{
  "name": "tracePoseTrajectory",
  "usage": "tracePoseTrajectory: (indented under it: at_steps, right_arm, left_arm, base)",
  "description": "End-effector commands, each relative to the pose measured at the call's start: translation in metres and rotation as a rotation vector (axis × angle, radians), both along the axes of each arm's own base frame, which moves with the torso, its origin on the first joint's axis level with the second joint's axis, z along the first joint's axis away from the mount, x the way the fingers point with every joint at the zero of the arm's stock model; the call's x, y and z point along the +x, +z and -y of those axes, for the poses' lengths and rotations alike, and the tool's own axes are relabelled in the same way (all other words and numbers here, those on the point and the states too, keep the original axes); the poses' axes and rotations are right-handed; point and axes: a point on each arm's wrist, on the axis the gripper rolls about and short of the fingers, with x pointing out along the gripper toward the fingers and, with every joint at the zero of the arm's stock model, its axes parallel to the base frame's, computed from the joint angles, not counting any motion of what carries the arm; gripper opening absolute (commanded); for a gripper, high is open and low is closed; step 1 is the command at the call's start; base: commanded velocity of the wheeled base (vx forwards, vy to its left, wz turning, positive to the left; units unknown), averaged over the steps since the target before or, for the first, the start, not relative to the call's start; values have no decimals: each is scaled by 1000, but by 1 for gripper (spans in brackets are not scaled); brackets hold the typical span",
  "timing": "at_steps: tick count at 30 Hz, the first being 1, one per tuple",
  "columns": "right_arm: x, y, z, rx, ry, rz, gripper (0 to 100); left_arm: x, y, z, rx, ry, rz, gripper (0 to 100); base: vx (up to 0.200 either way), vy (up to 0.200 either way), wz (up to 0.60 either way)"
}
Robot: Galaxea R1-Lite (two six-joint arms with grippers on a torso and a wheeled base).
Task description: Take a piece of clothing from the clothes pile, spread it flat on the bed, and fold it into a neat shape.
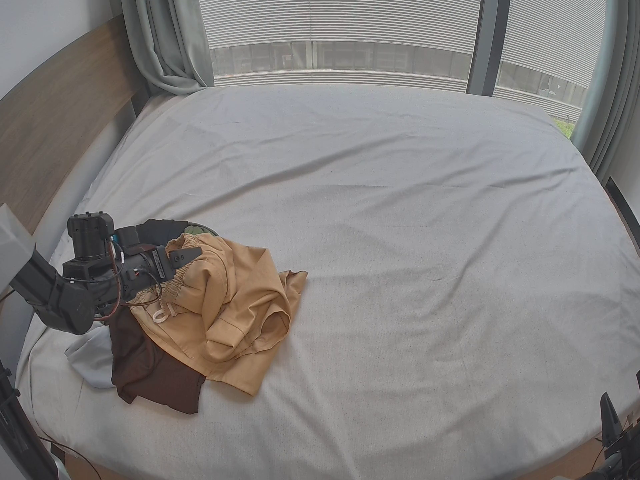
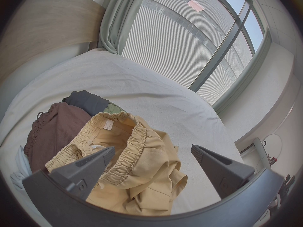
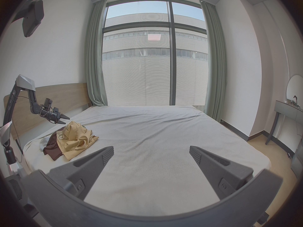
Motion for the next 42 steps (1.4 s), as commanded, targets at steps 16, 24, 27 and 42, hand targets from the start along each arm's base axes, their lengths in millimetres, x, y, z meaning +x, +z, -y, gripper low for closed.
tracePoseTrajectory:
  at_steps: [16,24,27,42]
  right_arm:
    - [1,-5,0,0,-1,-18,100]
    - [1,-5,0,0,-1,-18,100]
    - [1,-5,0,0,-1,-18,100]
    - [1,-5,0,2,-1,-16,100]
  left_arm:
    - [26,-17,6,-18,-56,-14,100]
    - [33,-23,14,-27,-70,-18,100]
    - [35,-24,15,-27,-73,-15,100]
    - [43,-26,15,-54,-61,-19,100]
  base:
    - [0,0,0]
    - [0,0,0]
    - [0,0,0]
    - [0,0,0]
